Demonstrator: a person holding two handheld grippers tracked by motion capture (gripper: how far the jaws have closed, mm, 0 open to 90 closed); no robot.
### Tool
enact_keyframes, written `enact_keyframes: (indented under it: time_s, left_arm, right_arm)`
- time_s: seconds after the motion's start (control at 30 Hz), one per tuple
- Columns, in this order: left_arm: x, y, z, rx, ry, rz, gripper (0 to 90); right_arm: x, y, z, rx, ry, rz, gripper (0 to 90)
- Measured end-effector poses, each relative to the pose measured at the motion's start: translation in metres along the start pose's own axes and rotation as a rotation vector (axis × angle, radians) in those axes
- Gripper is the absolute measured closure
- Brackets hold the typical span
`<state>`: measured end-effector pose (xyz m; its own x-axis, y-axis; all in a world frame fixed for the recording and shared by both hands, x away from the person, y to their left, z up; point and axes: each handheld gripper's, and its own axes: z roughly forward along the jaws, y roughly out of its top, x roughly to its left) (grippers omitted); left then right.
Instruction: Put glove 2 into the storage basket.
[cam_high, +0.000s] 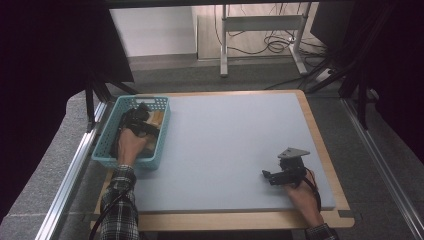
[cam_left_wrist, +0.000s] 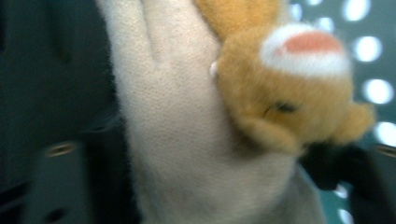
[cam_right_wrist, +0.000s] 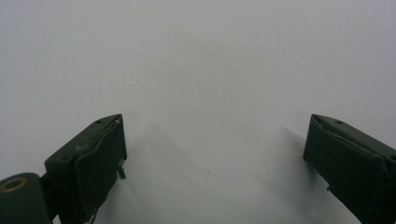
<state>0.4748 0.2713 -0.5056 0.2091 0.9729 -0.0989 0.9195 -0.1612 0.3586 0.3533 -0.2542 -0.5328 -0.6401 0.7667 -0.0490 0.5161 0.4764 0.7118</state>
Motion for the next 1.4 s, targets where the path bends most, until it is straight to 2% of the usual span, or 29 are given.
enact_keyframes:
  time_s: [0.03,0.07,0.23,0.37,0.43,0.5,0.6,0.7,0.77,0.83,0.9,1.0,1.17,1.3,1.4]
  left_arm:
    - [0.002,-0.001,-0.001,-0.011,-0.032,-0.015,15.1]
    - [0.003,-0.001,-0.003,-0.021,-0.052,-0.022,10.9]
    - [-0.001,-0.001,-0.020,-0.037,-0.042,0.028,7.2]
    - [-0.001,-0.001,-0.042,-0.084,-0.057,0.051,8.2]
    - [-0.001,-0.002,-0.052,-0.113,-0.058,0.061,10.9]
    - [0.000,-0.004,-0.060,-0.139,-0.039,0.066,15.6]
    - [0.004,-0.007,-0.066,-0.163,0.006,0.058,33.2]
    - [0.008,-0.009,-0.060,-0.133,0.087,0.062,55.8]
    - [0.009,-0.009,-0.053,-0.106,0.123,0.071,71.7]
    - [0.012,-0.010,-0.043,-0.075,0.141,0.077,81.4]
    - [0.014,-0.009,-0.033,-0.048,0.129,0.069,87.1]
    - [0.015,-0.008,-0.021,-0.027,0.122,0.062,90.0]
    - [0.007,-0.003,-0.010,-0.016,0.074,0.075,90.0]
    - [-0.002,-0.001,-0.006,-0.014,0.086,0.095,90.0]
    - [0.002,-0.002,-0.007,-0.022,0.075,0.088,90.0]
  right_arm:
    - [0.000,0.000,0.000,0.000,0.000,0.000,5.4]
    - [0.000,0.000,0.000,0.000,0.000,0.000,5.4]
    - [0.000,0.000,0.000,0.001,0.000,0.000,5.4]
    - [0.000,0.000,0.000,0.001,-0.001,-0.001,5.4]
    - [0.000,0.000,0.000,0.001,-0.001,-0.001,5.4]
    - [0.000,0.000,0.000,0.001,0.000,0.000,5.4]
    - [0.000,0.000,0.000,0.001,0.000,-0.001,5.4]
    - [0.000,0.000,0.000,0.001,-0.001,-0.001,5.4]
    - [0.000,0.000,0.000,0.001,-0.001,0.000,5.4]
    - [0.000,0.000,0.000,0.000,-0.001,0.000,5.4]
    - [0.000,0.000,0.000,0.000,0.000,0.000,5.4]
    - [0.000,0.000,0.000,0.000,0.000,0.000,5.4]
    - [0.000,0.000,0.000,0.000,0.000,0.000,5.4]
    - [0.000,0.000,0.000,0.000,0.000,0.001,5.4]
    - [0.000,0.000,0.000,0.000,0.000,0.001,5.4]
